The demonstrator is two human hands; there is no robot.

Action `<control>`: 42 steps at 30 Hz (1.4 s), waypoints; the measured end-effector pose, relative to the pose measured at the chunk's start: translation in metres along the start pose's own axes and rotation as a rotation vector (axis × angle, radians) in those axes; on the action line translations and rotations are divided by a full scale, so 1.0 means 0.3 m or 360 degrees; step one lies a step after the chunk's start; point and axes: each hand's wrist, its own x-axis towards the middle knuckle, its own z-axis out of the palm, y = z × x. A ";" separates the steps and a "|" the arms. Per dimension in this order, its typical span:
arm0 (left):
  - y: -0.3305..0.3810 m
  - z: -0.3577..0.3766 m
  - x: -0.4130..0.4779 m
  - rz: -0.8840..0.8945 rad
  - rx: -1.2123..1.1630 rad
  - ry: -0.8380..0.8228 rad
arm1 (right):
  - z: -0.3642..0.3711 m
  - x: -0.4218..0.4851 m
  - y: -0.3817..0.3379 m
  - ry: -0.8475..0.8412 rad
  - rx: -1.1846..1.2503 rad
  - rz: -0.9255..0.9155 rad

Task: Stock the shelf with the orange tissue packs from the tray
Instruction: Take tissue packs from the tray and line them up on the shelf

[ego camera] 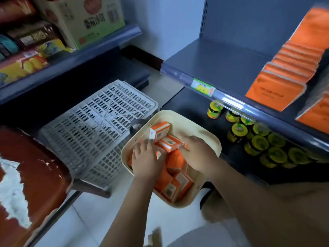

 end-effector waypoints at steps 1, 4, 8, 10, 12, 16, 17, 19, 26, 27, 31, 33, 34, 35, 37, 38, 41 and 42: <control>-0.010 0.027 0.004 -0.0017 -0.0015 -0.0075 | 0.023 0.007 0.013 -0.0024 0.0007 0.0024; -0.017 0.099 0.020 -0.0010 0.0020 -0.0222 | 0.093 0.049 0.048 -0.0110 0.0089 0.0104; 0.000 0.152 0.033 -0.0132 0.0277 -0.0174 | 0.176 0.116 0.088 -0.0204 0.0297 0.0287; 0.002 0.176 0.040 -0.0202 0.0349 -0.0165 | 0.218 0.154 0.108 -0.0239 0.0380 0.0374; -0.001 0.213 0.046 -0.0258 0.0408 -0.0213 | 0.258 0.202 0.121 -0.0273 0.0445 0.0477; -0.012 0.273 0.075 -0.0339 0.0440 -0.0348 | 0.323 0.291 0.105 -0.0458 0.0944 0.0669; -0.009 0.274 0.083 -0.0335 0.0453 -0.0381 | 0.337 0.305 0.097 -0.0545 0.1056 0.0679; 0.000 0.267 0.097 -0.0350 0.0459 -0.0471 | 0.360 0.330 0.084 -0.0665 0.1161 0.0672; -0.003 0.268 0.162 -0.0482 0.0147 -0.0456 | 0.447 0.431 0.061 -0.0236 0.1920 0.1234; -0.009 0.268 0.162 -0.0493 0.0094 -0.0395 | 0.462 0.444 0.065 -0.0250 0.2014 0.1303; -0.056 0.249 0.165 -0.0371 -0.0089 -0.0181 | 0.481 0.488 0.080 -0.0456 0.1925 0.1301; -0.070 0.223 0.175 -0.0329 -0.0211 -0.0116 | 0.469 0.500 0.093 -0.0307 0.1752 0.1114; -0.075 0.205 0.179 -0.0341 -0.0283 -0.0108 | 0.454 0.497 0.095 -0.0193 0.1639 0.0993; -0.071 0.183 0.179 -0.0379 -0.0405 -0.0103 | 0.443 0.490 0.100 -0.0066 0.1500 0.0874; -0.075 0.152 0.190 -0.0558 -0.0746 -0.0082 | 0.399 0.470 0.106 0.0202 0.1144 0.0693; -0.078 0.138 0.198 -0.0681 -0.0937 -0.0056 | 0.373 0.462 0.109 0.0314 0.0986 0.0620; -0.066 0.089 0.222 -0.1008 -0.1462 0.0008 | 0.287 0.451 0.111 0.0400 0.0693 0.0438; -0.054 0.072 0.227 -0.1071 -0.1574 0.0021 | 0.258 0.445 0.104 0.0424 0.0612 0.0414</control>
